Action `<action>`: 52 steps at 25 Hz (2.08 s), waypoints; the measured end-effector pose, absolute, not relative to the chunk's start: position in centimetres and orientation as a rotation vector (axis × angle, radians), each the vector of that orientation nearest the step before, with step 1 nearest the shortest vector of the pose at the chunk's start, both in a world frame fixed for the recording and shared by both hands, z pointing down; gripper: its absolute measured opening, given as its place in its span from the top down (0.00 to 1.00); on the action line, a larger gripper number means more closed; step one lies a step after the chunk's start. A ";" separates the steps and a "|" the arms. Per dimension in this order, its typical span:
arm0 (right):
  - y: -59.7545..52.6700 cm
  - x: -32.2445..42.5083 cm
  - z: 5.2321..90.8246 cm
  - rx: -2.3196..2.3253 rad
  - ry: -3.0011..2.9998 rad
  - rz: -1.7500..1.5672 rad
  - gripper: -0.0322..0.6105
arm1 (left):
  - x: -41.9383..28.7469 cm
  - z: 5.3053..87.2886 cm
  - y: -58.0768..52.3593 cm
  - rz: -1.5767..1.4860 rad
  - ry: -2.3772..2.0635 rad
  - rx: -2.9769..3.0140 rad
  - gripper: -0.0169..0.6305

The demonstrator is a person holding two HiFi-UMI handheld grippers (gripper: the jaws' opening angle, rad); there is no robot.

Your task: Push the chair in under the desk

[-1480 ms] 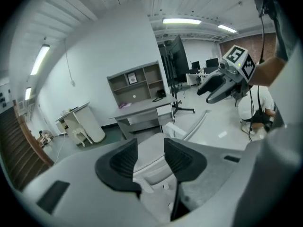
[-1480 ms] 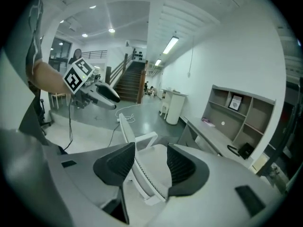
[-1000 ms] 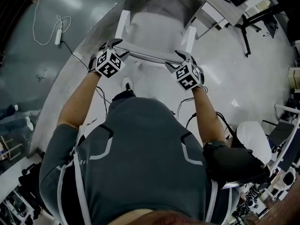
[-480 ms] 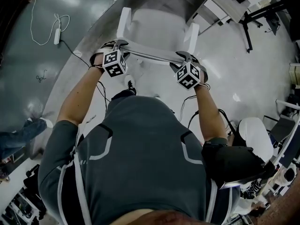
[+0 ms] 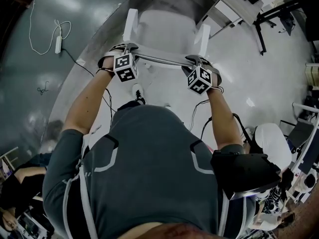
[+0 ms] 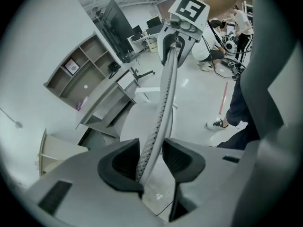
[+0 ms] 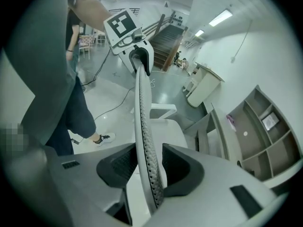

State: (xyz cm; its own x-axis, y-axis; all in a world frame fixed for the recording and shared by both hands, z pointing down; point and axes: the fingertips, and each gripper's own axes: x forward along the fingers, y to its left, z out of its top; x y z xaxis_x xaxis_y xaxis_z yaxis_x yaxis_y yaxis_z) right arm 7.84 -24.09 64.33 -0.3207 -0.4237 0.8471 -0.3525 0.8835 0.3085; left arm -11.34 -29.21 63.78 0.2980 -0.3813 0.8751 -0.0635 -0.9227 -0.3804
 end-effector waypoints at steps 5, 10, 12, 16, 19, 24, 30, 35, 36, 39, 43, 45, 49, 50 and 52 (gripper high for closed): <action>-26.4 8.0 64.9 0.575 -1.902 -0.096 0.70 | -11.2 64.1 -31.6 -1.648 0.400 -2.303 0.73; -28.7 8.3 64.8 0.573 -1.882 -0.072 0.71 | -11.0 63.8 -34.2 -1.640 0.370 -2.310 0.73; -29.5 8.1 65.0 0.565 -1.872 -0.059 0.71 | -11.2 63.7 -34.9 -1.661 0.333 -2.314 0.74; -31.1 8.2 65.3 0.554 -1.846 -0.063 0.73 | -11.1 63.7 -36.4 -1.675 0.278 -2.306 0.75; -32.3 8.1 65.5 0.544 -1.826 -0.063 0.74 | -11.3 63.7 -37.6 -1.681 0.253 -2.281 0.76; -33.9 8.1 65.7 0.540 -1.799 -0.075 0.76 | -11.4 64.3 -39.4 -1.694 0.179 -2.107 0.80; -35.6 7.9 65.9 0.568 -1.766 -0.033 0.76 | -11.7 65.2 -41.8 -1.715 0.088 -2.042 0.82; -37.3 8.0 65.8 0.595 -1.747 -0.020 0.76 | -11.6 65.3 -43.9 -1.761 0.069 -2.013 0.82; -37.7 8.2 65.9 0.597 -1.744 -0.013 0.76 | -11.4 65.3 -44.5 -1.749 0.070 -2.010 0.82; -39.2 8.6 66.0 0.616 -1.737 -0.014 0.76 | -10.9 65.5 -46.3 -1.745 0.077 -1.999 0.82; -41.3 9.2 66.1 0.619 -1.745 -0.013 0.75 | -10.3 65.5 -48.4 -1.791 0.065 -1.998 0.82; -42.3 9.4 66.0 0.612 -1.753 -0.008 0.76 | -10.0 65.5 -49.6 -1.788 0.059 -1.996 0.82; -44.6 8.8 66.1 0.601 -1.790 0.021 0.76 | -10.5 65.7 -52.3 -1.838 0.051 -1.990 0.82; -45.1 8.4 66.2 0.602 -1.807 0.034 0.76 | -10.7 65.7 -52.9 -1.848 0.050 -1.980 0.82; -45.9 7.8 66.1 0.607 -1.823 0.043 0.78 | -11.0 65.4 -54.2 -1.848 0.054 -1.967 0.82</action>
State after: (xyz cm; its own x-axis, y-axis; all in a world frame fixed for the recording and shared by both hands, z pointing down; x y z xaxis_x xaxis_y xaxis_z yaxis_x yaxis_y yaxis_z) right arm 7.83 -45.86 66.14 -0.2102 -0.3821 0.8999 -0.4238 0.8651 0.2683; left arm -11.02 -54.16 65.45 0.1072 -0.3208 0.9410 0.2650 -0.9030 -0.3381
